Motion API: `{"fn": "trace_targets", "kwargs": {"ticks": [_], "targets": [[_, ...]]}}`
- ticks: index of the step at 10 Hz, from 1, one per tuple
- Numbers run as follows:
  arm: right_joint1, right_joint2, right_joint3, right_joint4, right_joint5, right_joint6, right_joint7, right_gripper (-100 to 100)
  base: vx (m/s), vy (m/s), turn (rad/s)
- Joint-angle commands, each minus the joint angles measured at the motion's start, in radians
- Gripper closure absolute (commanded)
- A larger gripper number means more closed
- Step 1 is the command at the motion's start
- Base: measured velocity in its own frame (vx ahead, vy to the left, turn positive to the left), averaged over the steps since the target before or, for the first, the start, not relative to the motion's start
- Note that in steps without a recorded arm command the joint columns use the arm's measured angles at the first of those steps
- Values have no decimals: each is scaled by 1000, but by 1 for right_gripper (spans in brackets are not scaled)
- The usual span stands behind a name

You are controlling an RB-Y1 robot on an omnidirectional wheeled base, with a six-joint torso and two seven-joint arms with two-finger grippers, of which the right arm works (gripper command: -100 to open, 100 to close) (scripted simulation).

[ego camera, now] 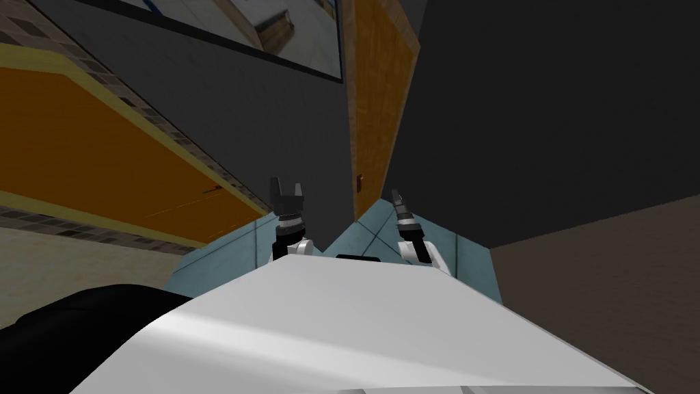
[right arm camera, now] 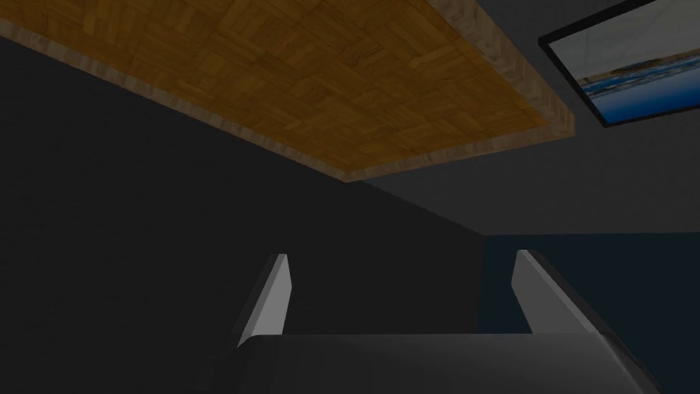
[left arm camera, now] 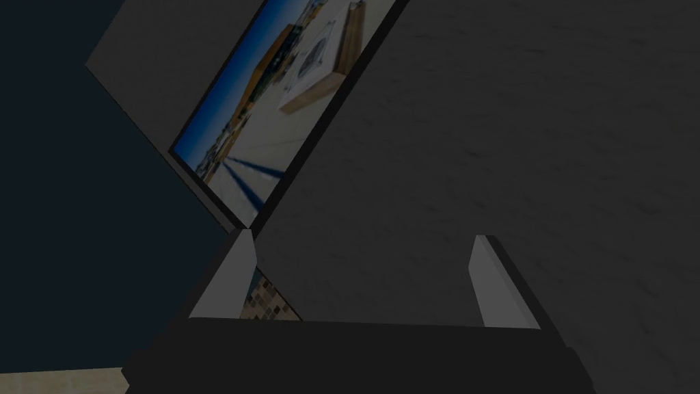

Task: Pull the door open

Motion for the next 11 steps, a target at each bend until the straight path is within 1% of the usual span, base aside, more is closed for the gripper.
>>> {"fn": "trace_targets", "kwargs": {"ticks": [1,9,10,11], "targets": [[-21,-1,6,36,17,-3,25,-100,66,-81,102],[-104,-14,37,190,100,-9,138,-100,77,-82,113],[-125,-17,45,228,120,-10,166,-100,110,-123,195],[-135,-18,49,248,131,-11,180,-100,100,-106,141]]}}
